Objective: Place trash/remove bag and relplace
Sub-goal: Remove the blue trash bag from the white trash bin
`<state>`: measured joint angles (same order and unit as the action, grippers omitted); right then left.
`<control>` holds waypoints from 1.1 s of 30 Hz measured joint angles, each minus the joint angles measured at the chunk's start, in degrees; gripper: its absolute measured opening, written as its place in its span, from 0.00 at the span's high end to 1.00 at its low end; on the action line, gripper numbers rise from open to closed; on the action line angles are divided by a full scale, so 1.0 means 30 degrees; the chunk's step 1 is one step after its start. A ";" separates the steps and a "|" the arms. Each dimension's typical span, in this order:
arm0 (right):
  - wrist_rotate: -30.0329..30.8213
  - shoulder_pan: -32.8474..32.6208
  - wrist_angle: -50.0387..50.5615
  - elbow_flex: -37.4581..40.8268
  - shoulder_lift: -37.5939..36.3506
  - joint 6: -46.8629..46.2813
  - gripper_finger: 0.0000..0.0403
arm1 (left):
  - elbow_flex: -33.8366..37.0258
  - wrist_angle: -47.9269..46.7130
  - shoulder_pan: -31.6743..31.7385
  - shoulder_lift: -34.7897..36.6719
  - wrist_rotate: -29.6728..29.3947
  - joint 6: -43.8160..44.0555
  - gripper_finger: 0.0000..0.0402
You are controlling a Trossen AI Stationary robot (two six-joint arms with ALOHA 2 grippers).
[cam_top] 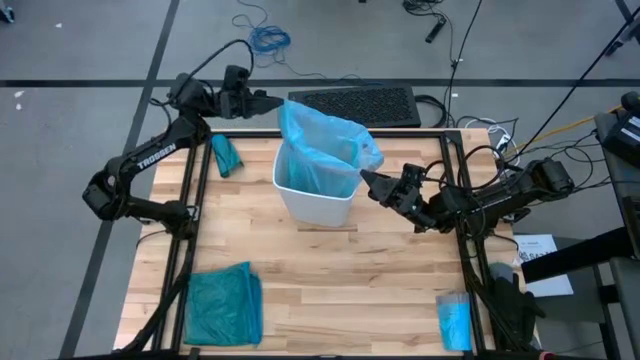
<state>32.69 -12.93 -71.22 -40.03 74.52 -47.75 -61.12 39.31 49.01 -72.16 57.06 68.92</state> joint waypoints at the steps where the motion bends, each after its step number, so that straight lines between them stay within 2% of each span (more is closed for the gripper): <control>1: 0.0000 0.0000 -0.0006 -0.0002 0.0000 0.0019 1.00 | 0.0000 0.0006 -0.0005 0.0000 0.0537 0.0412 0.62; 5: 0.0022 0.0036 -0.0014 -0.0005 0.0000 0.0052 1.00 | 0.0000 -0.0002 -0.0433 0.0000 0.3433 0.1697 0.62; 12: 0.0095 0.0029 -0.0042 0.0000 0.0000 0.0088 1.00 | 0.0007 0.0196 -0.1165 0.0328 0.3401 0.1469 0.62; 18: 0.0095 0.0012 -0.0196 0.0000 -0.0030 0.0190 1.00 | 0.0007 0.0105 -0.1272 0.0737 0.3392 0.3650 0.62; 33: 0.0640 -0.1522 0.0162 0.0000 -0.0058 0.0105 1.00 | 0.0007 0.0104 -0.0138 0.1246 0.3377 0.3938 0.62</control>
<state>34.61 -17.49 -70.74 -40.03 74.35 -47.43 -61.10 39.62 48.60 -68.42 67.19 80.73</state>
